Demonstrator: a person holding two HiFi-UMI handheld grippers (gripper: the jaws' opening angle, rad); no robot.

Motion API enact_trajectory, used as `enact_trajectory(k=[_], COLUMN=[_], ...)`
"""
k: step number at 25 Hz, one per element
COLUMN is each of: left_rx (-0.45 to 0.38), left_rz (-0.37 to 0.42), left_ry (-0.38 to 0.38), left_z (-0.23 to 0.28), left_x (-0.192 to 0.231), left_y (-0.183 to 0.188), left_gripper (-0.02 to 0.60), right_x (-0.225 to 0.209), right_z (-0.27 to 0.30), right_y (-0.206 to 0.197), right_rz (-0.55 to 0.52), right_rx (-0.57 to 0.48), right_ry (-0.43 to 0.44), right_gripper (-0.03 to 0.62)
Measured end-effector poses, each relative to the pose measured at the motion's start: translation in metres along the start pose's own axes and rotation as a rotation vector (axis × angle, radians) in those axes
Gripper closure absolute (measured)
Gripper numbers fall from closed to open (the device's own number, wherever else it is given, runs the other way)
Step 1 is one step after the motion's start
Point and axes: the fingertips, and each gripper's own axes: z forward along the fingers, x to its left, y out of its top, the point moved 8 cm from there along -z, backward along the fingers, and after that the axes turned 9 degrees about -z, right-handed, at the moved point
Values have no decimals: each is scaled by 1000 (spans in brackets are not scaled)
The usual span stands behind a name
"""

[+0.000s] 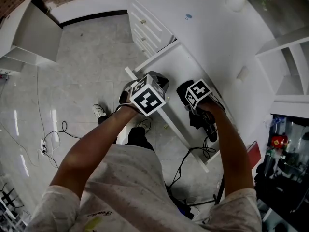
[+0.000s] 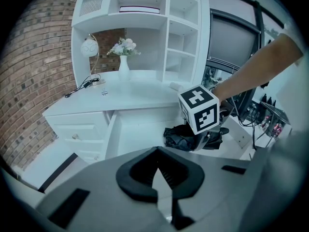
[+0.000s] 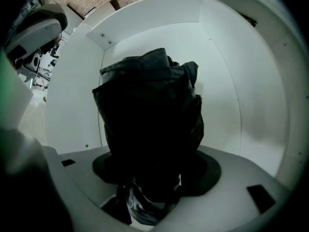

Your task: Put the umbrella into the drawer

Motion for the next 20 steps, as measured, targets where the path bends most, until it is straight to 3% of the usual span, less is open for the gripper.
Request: enact_trajectory(k=[11,20], left_rx=[3,6], left_rz=[-20,-33], left_ry=[-4,-12], left_z=[-6,-2], left_x=[4,1], left_y=[-1,-4], left_gripper=[584,584], right_x=[5,5], right_z=[6,6], right_y=[1,-1], right_rz=[-28,-26], right_rx=[22,-8], right_ry=[-78,-88], right_gripper=[330,330])
